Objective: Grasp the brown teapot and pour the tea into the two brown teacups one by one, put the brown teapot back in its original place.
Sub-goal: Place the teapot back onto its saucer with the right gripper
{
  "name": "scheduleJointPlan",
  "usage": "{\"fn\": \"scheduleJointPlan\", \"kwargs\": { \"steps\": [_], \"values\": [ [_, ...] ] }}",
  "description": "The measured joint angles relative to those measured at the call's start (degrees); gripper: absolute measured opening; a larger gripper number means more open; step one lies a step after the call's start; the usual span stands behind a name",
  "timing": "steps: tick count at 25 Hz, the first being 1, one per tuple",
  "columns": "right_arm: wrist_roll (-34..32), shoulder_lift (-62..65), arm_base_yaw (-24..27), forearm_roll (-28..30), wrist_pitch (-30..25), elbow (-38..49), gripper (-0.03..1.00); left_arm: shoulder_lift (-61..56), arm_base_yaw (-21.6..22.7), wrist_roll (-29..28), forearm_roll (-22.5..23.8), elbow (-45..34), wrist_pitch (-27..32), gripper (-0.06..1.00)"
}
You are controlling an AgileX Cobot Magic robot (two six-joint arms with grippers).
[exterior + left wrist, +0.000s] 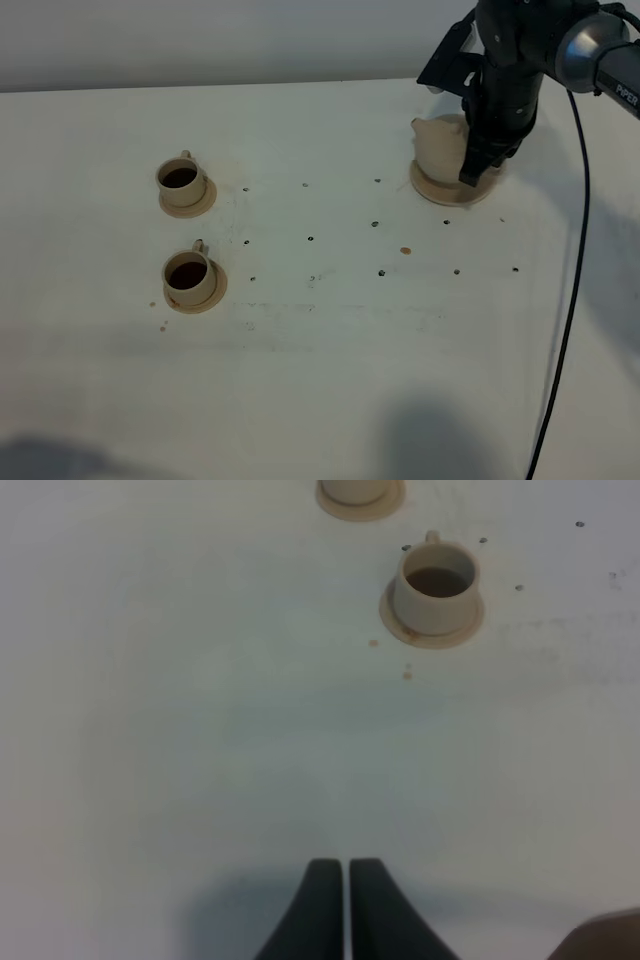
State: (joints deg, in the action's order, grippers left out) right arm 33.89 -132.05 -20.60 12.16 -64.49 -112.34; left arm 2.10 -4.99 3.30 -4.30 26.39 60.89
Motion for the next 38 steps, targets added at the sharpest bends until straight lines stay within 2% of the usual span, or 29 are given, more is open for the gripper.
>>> {"fn": "scheduleJointPlan", "kwargs": {
  "steps": [17, 29, 32, 38],
  "values": [
    [0.1, -0.5, 1.3, -3.3, 1.1, 1.5, 0.11, 0.0, 0.0, 0.0, 0.0, 0.0, 0.0, -0.01],
    [0.1, -0.6, 1.4, -3.8, -0.2, 1.5, 0.12, 0.0, 0.0, 0.0, 0.0, 0.0, 0.0, -0.01],
    [0.1, -0.6, 1.4, -3.9, -0.5, 1.5, 0.17, 0.0, 0.0, 0.0, 0.0, 0.0, 0.0, -0.01],
    [0.1, -0.4, 1.4, -4.0, -0.6, 1.5, 0.35, 0.0, 0.0, 0.0, 0.0, 0.0, 0.0, -0.01]
  ]
}}
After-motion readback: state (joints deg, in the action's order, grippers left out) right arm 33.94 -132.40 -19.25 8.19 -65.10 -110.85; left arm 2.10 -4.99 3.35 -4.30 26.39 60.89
